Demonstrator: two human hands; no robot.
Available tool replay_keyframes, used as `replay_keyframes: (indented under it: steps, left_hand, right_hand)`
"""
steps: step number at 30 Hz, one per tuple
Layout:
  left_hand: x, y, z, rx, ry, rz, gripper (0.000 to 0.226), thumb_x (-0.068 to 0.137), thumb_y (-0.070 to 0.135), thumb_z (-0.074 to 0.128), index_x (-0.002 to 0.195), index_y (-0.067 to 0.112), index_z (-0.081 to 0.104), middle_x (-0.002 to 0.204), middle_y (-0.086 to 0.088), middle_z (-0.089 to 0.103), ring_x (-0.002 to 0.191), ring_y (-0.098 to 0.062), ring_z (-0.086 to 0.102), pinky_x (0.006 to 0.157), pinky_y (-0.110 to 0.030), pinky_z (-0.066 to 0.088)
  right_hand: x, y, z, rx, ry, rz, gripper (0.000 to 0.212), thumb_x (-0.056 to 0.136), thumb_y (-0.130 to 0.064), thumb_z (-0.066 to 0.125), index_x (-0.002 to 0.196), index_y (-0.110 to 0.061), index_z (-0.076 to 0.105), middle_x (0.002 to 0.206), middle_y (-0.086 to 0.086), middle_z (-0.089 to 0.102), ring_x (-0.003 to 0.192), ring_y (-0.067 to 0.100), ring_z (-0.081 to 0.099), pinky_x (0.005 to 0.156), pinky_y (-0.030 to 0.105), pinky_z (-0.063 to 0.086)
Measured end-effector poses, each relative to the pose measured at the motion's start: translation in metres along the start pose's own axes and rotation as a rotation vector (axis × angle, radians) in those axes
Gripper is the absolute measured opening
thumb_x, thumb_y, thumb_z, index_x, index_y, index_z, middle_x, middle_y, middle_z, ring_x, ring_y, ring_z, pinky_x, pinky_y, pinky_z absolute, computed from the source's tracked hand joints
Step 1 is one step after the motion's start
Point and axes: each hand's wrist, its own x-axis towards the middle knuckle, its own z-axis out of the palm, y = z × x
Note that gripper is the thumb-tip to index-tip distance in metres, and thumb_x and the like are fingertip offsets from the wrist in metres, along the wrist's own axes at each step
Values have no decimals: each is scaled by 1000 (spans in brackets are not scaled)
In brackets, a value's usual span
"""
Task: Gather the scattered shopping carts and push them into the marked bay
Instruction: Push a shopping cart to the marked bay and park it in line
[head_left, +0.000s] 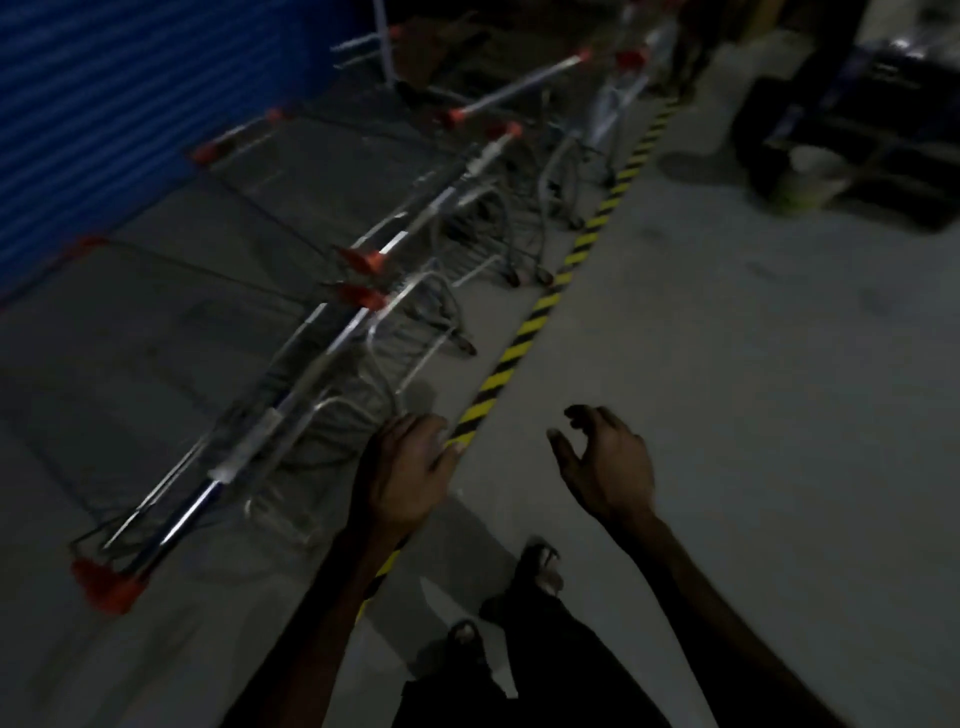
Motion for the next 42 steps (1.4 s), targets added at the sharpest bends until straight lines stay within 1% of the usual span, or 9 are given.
replay_keyframes:
  steps: [2, 5, 7, 10, 14, 19, 29, 35, 42]
  left_hand:
    - [5, 22, 18, -20, -52, 27, 19, 97, 35, 73, 111, 22, 69, 104, 1, 68, 97, -26, 64, 81, -38, 56]
    - [10, 68, 46, -33, -143, 154, 18, 95, 30, 77, 109, 22, 71, 103, 4, 69, 98, -23, 62, 80, -35, 52]
    - [12, 102, 63, -70, -186, 234, 17, 96, 32, 76, 109, 22, 71, 101, 6, 69, 96, -21, 60, 78, -35, 52]
    - [14, 156, 90, -100, -229, 353, 20, 96, 37, 69, 109, 22, 70, 102, 7, 68, 96, -21, 60, 79, -38, 53]
    - [16, 232, 126, -135, -295, 475, 21, 96, 38, 68, 109, 22, 70, 101, 7, 68, 96, -22, 61, 80, -42, 54]
    - [1, 339, 171, -173, -377, 650, 19, 96, 30, 76, 112, 19, 72, 102, 5, 70, 97, -20, 61, 78, -39, 55]
    - [-84, 525, 289, -281, -593, 985, 21, 96, 31, 78, 111, 19, 71, 102, 5, 70, 97, -19, 62, 78, -38, 55]
    - [-139, 621, 339, -345, -715, 1134, 23, 97, 33, 76, 115, 19, 71, 103, 4, 70, 98, -18, 62, 80, -39, 55]
    - [-186, 713, 388, -405, -830, 1291, 25, 97, 36, 76, 115, 20, 71, 103, 6, 70, 98, -18, 62, 80, -39, 55]
  right_hand:
    - [-25, 22, -15, -3, 29, 96, 42, 102, -50, 61, 132, -20, 66, 122, 1, 71, 110, 25, 68, 94, 45, 54]
    - [-63, 56, -42, -1, 100, 236, 43, 102, -51, 61, 133, -21, 66, 122, 0, 71, 110, 23, 68, 95, 45, 55]
    - [-87, 80, -59, -4, 153, 319, 43, 102, -51, 61, 132, -22, 66, 122, -1, 71, 111, 21, 68, 95, 45, 55]
    - [-125, 119, -85, 13, 237, 445, 43, 101, -52, 60, 133, -22, 65, 122, -3, 70, 111, 20, 68, 94, 45, 55]
    - [-171, 172, -122, 33, 338, 599, 43, 102, -51, 61, 132, -22, 65, 122, -2, 70, 111, 20, 68, 95, 45, 55]
    - [-229, 239, -171, 49, 498, 764, 41, 101, -50, 63, 131, -23, 66, 122, -3, 71, 109, 19, 68, 93, 44, 55]
    - [-374, 356, -245, 48, 810, 1069, 40, 100, -50, 63, 131, -25, 65, 119, -5, 70, 109, 17, 67, 95, 46, 54]
    - [-451, 398, -274, 14, 945, 1242, 41, 100, -50, 64, 132, -24, 65, 120, -5, 71, 108, 16, 67, 94, 44, 55]
    - [-509, 438, -301, 10, 1107, 1409, 39, 100, -48, 66, 131, -24, 65, 118, -5, 71, 108, 18, 67, 94, 47, 55]
